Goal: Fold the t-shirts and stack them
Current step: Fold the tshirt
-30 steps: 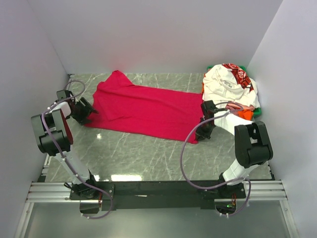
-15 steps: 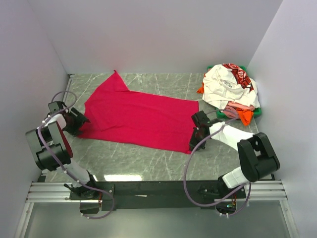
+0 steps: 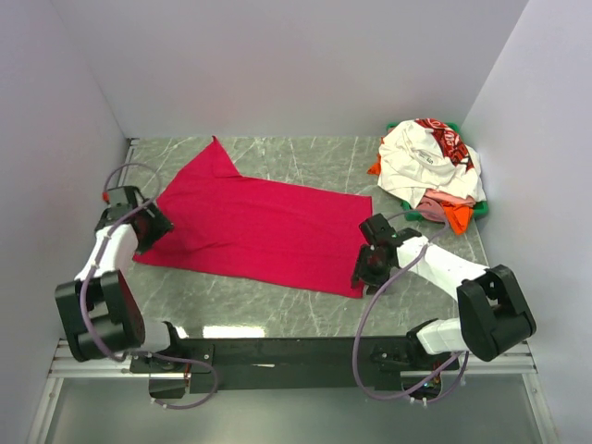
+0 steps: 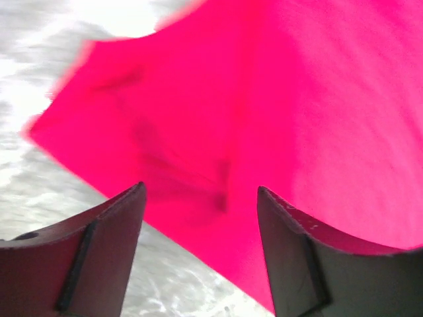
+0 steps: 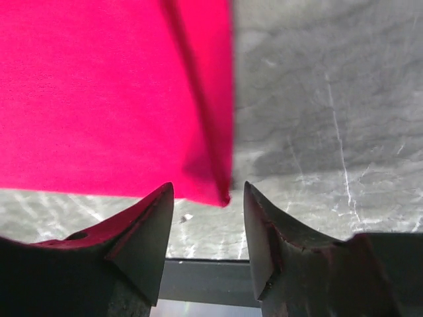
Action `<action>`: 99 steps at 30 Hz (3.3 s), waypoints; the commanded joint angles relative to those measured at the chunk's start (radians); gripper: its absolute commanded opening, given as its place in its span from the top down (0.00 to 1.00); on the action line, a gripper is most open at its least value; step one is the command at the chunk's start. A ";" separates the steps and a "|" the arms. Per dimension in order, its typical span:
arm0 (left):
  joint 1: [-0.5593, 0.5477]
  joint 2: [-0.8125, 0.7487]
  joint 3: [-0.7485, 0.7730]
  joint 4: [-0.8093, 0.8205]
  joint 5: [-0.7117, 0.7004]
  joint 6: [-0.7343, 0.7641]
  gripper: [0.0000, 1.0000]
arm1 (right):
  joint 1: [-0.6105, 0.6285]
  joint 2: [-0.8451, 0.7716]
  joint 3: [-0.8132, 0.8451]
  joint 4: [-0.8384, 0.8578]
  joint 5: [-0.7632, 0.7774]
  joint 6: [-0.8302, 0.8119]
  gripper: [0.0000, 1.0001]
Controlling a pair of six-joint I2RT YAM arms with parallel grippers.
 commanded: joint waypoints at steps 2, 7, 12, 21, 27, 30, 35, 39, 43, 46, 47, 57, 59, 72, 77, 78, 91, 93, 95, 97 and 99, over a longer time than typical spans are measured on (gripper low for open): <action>-0.115 -0.062 0.008 -0.042 -0.065 0.008 0.30 | 0.005 -0.015 0.134 -0.056 0.047 -0.058 0.46; -0.203 -0.033 -0.032 -0.031 -0.087 -0.036 0.42 | -0.006 -0.029 0.153 -0.030 0.014 -0.059 0.46; -0.237 0.027 -0.044 0.005 -0.086 -0.062 0.49 | -0.026 -0.093 0.139 -0.049 0.032 -0.073 0.46; -0.280 0.121 -0.012 0.035 -0.101 -0.096 0.54 | -0.159 -0.198 0.076 -0.060 -0.020 -0.134 0.46; -0.299 0.176 -0.002 0.059 -0.101 -0.107 0.58 | -0.191 -0.199 0.089 -0.063 -0.031 -0.158 0.46; -0.303 0.187 0.023 0.047 -0.115 -0.113 0.64 | -0.196 -0.189 0.095 -0.060 -0.034 -0.165 0.46; -0.305 0.182 0.052 0.016 -0.127 -0.113 0.64 | -0.202 -0.173 0.098 -0.060 -0.034 -0.173 0.46; -0.305 0.176 0.071 -0.013 -0.117 -0.110 0.60 | -0.202 -0.160 0.102 -0.063 -0.036 -0.177 0.46; -0.305 0.155 0.069 -0.033 -0.118 -0.111 0.59 | -0.205 -0.147 0.105 -0.063 -0.034 -0.184 0.46; -0.303 0.152 0.060 -0.030 -0.117 -0.110 0.60 | -0.207 -0.141 0.105 -0.060 -0.036 -0.187 0.46; -0.303 0.156 0.061 -0.030 -0.117 -0.110 0.60 | -0.207 -0.138 0.105 -0.060 -0.037 -0.188 0.46; -0.305 0.162 0.080 -0.045 -0.114 -0.115 0.84 | -0.211 -0.117 0.116 -0.062 -0.036 -0.207 0.46; -0.303 0.170 0.087 -0.051 -0.103 -0.118 0.88 | -0.213 -0.115 0.119 -0.065 -0.034 -0.213 0.46; -0.306 0.162 0.120 -0.094 -0.095 -0.124 0.76 | -0.228 -0.072 0.164 -0.068 -0.042 -0.242 0.46; -0.305 0.178 0.118 -0.087 -0.086 -0.121 0.97 | -0.231 -0.051 0.176 -0.065 -0.042 -0.251 0.46; -0.306 0.184 0.118 -0.074 -0.080 -0.119 0.99 | -0.233 -0.048 0.178 -0.065 -0.042 -0.251 0.46; -0.392 0.349 0.291 -0.031 -0.028 -0.111 0.99 | -0.264 -0.029 0.196 -0.080 -0.023 -0.269 0.46; -0.402 0.377 0.324 -0.031 -0.028 -0.115 0.99 | -0.271 -0.021 0.202 -0.082 -0.023 -0.273 0.46; -0.412 0.394 0.353 -0.034 -0.028 -0.116 0.99 | -0.277 -0.012 0.211 -0.082 -0.023 -0.279 0.46; -0.421 0.422 0.382 -0.039 -0.028 -0.118 0.99 | -0.285 -0.003 0.220 -0.085 -0.019 -0.285 0.46; -0.426 0.446 0.399 -0.042 -0.028 -0.118 0.99 | -0.293 0.009 0.230 -0.086 -0.017 -0.289 0.46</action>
